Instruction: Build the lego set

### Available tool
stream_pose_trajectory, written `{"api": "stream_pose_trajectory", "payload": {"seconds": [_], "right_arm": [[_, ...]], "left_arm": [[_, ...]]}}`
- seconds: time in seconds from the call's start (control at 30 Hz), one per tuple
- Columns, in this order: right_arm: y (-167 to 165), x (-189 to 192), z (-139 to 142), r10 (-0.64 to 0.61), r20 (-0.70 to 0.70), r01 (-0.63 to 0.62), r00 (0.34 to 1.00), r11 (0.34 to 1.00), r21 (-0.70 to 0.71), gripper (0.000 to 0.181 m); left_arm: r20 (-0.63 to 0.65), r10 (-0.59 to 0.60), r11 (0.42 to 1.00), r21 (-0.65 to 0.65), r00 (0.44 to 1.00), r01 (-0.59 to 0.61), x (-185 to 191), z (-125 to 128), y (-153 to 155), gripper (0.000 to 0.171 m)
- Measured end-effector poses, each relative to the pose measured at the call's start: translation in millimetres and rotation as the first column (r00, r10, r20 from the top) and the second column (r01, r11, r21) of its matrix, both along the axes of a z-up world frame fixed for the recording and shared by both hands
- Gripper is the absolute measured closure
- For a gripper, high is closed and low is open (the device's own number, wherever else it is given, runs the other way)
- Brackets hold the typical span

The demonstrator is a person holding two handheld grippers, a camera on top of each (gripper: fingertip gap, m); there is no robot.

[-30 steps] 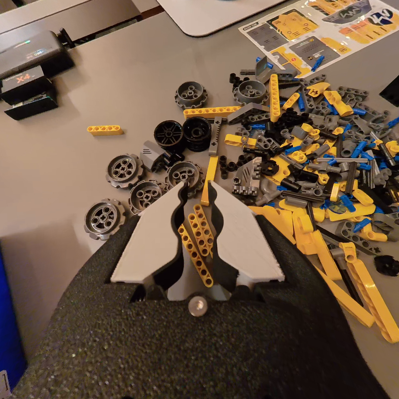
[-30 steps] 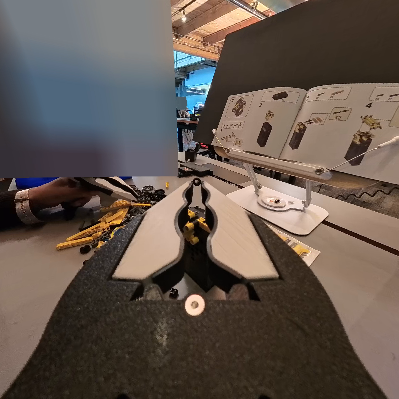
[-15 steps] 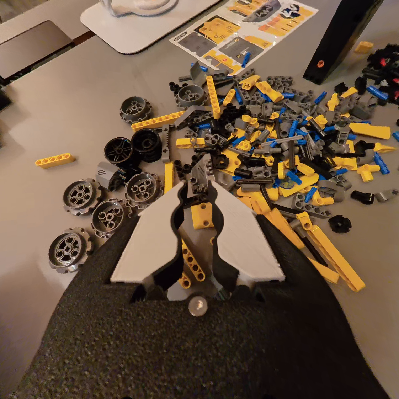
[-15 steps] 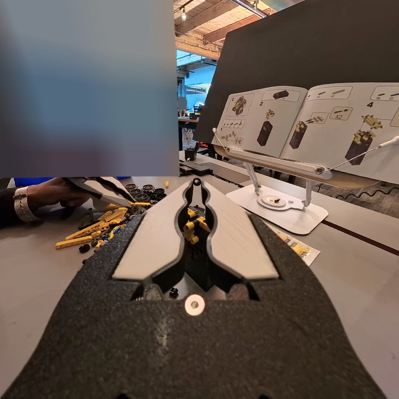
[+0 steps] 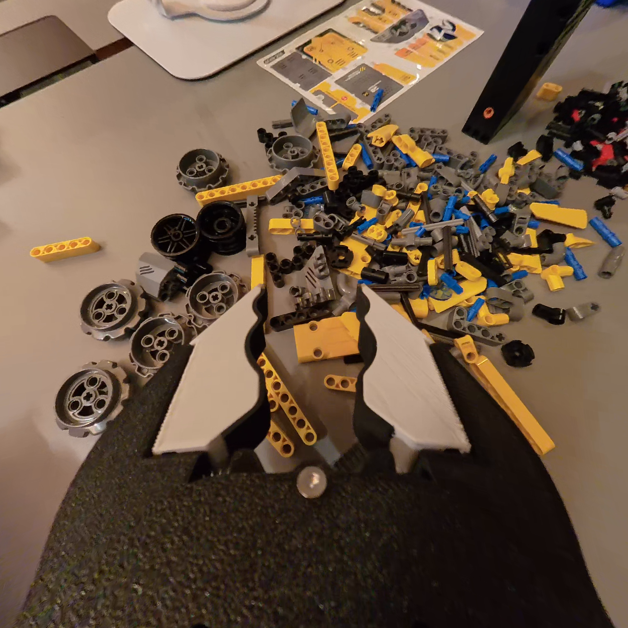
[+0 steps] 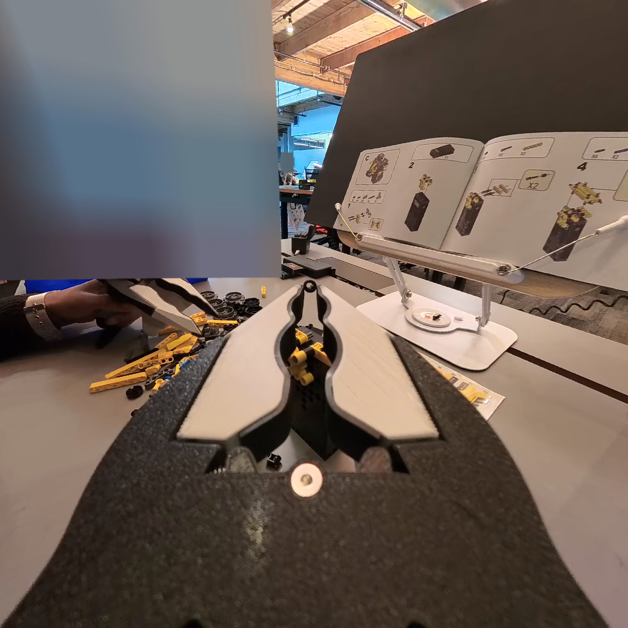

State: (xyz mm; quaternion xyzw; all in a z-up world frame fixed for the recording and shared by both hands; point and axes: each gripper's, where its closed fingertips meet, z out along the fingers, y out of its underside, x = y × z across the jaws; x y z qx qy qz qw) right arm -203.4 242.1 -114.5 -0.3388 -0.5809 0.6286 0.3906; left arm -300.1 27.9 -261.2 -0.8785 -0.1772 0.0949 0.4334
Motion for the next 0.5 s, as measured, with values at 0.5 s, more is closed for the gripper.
{"api": "stream_pose_trajectory", "payload": {"seconds": [0.5], "right_arm": [[-0.6, 0.3, -0.4, 0.0, -0.001, 0.0, 1.0, 1.0, 0.006, 0.175]], "left_arm": [[-0.013, 0.019, 1.0, -0.005, 1.0, -0.019, -2.8, 0.2, -1.6, 0.165]]}}
